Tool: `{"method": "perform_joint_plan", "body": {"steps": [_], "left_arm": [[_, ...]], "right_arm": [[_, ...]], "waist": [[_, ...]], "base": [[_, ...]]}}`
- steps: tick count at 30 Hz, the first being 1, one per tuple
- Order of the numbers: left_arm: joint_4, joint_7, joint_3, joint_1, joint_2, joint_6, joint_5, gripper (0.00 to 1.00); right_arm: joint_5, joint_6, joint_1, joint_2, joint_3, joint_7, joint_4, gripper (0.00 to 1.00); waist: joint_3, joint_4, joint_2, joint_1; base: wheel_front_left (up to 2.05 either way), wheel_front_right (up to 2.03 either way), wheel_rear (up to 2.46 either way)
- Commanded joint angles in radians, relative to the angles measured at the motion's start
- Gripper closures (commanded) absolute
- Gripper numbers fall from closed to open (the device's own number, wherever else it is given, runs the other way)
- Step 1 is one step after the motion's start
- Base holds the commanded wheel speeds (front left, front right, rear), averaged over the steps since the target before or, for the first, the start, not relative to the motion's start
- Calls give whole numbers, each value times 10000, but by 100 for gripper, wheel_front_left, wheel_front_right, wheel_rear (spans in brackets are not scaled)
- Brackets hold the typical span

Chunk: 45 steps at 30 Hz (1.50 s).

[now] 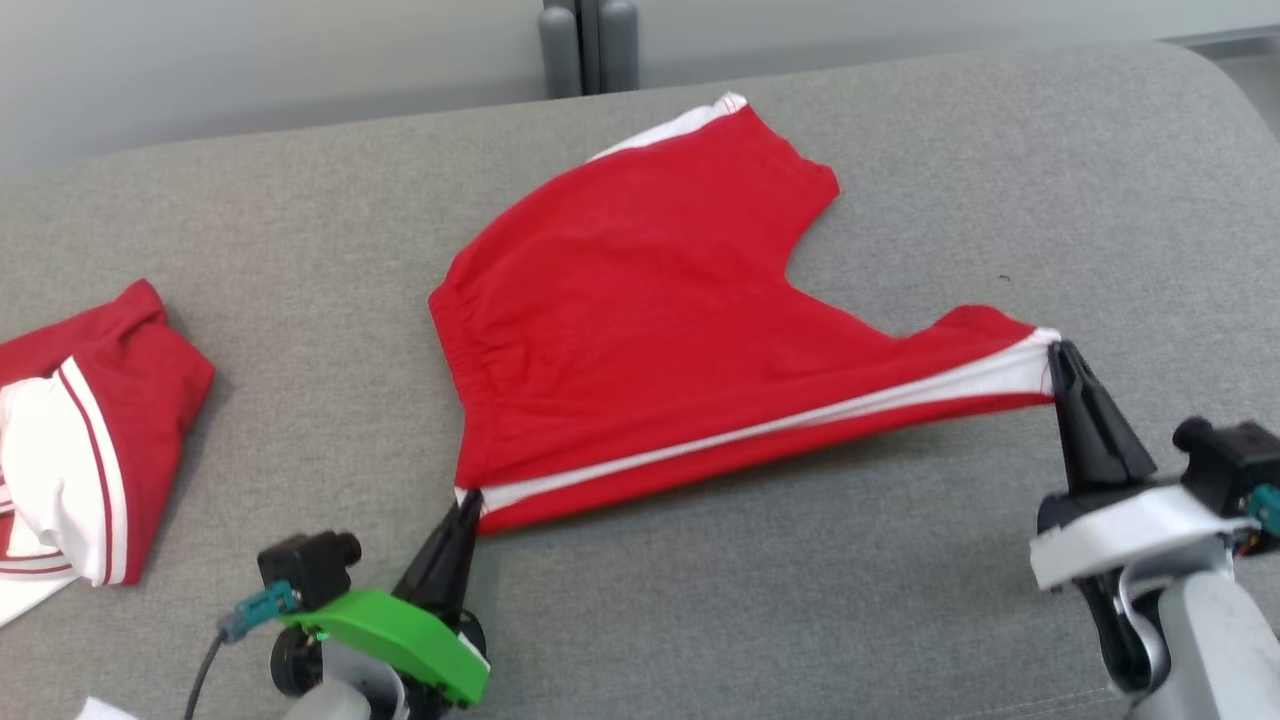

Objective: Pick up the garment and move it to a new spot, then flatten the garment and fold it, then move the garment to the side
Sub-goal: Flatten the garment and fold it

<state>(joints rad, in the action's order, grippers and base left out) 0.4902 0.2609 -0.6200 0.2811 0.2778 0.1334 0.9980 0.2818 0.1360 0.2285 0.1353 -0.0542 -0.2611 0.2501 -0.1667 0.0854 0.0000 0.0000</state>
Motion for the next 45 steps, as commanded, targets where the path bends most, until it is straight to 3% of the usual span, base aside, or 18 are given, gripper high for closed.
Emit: {"method": "perform_joint_plan", "body": {"steps": [1, 8, 13, 21, 34, 45], "left_arm": [[38, 57, 307, -495, 121, -52, -159, 100], [-874, 60, 1120, -2172, -202, -53, -1307, 100], [-1747, 62, 1635, -2661, -345, -53, -1893, 100], [-2482, 50, 1341, -1093, -442, -48, -2256, 100], [-2079, 49, 883, 2299, -590, -42, -2022, 100], [-1359, 50, 1113, 3556, -930, -40, -1807, 100]], "right_arm": [[18, -96, -474, 106, -242, -57, -103, 100], [23, -97, -2351, -223, -649, -57, -692, 100], [-3, -97, -2512, -216, -759, -58, -1177, 100], [-447, -71, -217, 96, -349, -53, -895, 100], [-1841, -62, 4956, 528, 301, 146, 2088, 100], [-3061, -62, 7561, 378, 9, -5, 4448, 100]], "waist": [[370, -96, 0, 0], [698, -192, 0, 0], [504, -371, 0, 0], [-579, -905, 0, 0], [-2627, -1776, 0, 0], [-3525, -2089, 0, 0]], "base": [[0, 0, 0], [0, 0, 0], [0, 0, 0], [0, 0, 0], [0, 0, 0], [0, 0, 0]]}}
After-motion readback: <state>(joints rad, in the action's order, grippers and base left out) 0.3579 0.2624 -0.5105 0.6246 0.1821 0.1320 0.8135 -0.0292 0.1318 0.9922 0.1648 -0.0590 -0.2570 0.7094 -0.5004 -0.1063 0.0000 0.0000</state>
